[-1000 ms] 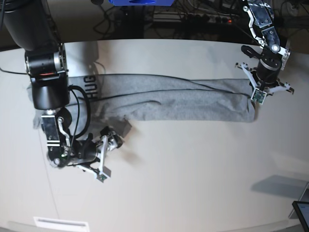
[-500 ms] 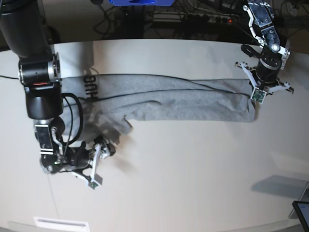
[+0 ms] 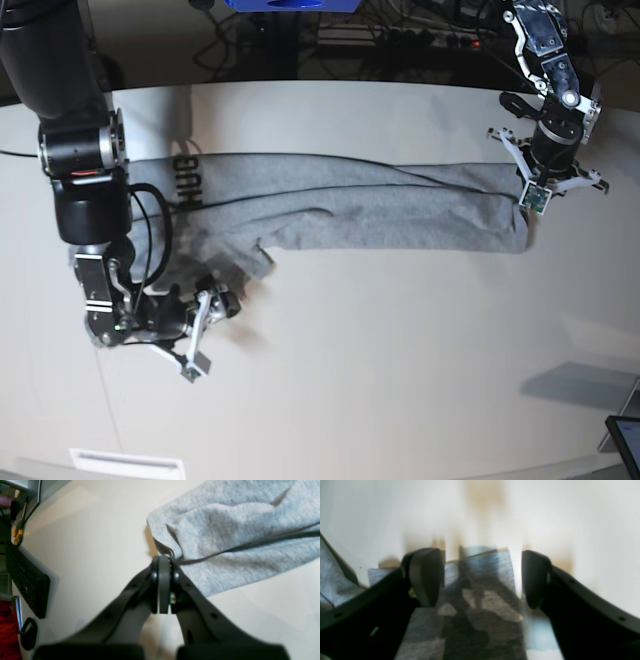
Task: Fold the T-shirt properly
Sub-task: 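Tuck the sleeve under the folded strip with the right gripper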
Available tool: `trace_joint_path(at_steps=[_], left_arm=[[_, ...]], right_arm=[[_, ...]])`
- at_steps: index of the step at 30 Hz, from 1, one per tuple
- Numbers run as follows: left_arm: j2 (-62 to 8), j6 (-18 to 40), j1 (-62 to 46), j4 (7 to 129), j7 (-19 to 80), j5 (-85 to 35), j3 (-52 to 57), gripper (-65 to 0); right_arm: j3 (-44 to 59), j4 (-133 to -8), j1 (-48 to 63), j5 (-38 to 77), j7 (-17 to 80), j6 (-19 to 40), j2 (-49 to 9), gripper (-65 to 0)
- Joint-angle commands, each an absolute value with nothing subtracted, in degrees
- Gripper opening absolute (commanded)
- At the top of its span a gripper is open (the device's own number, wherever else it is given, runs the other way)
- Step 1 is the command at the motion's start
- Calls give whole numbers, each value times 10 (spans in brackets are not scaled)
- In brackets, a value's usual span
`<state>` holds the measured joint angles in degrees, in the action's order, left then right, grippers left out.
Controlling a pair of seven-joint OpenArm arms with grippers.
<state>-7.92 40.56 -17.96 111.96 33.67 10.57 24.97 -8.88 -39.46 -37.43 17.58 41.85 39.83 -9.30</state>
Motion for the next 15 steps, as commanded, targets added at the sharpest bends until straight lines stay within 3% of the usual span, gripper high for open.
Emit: trace_joint_path(at_steps=[1,7,9,15], left_arm=[[-85,400,-177,1128,327,108,252,-648],[-85,400,-177,1128,328,108,252,-648],[-85,400,-177,1128,328,108,252,-648],[-85,400,-177,1128,328,108,252,-648]], right_arm=[[-88,-400,-390,180,414,400,-96,-268],[-88,-400,-389,180,417,400,-96,-563],[-87,-400,-385,180,417,400,-96,-633],[-84,-404,-381,182,438,400,-96,-649]])
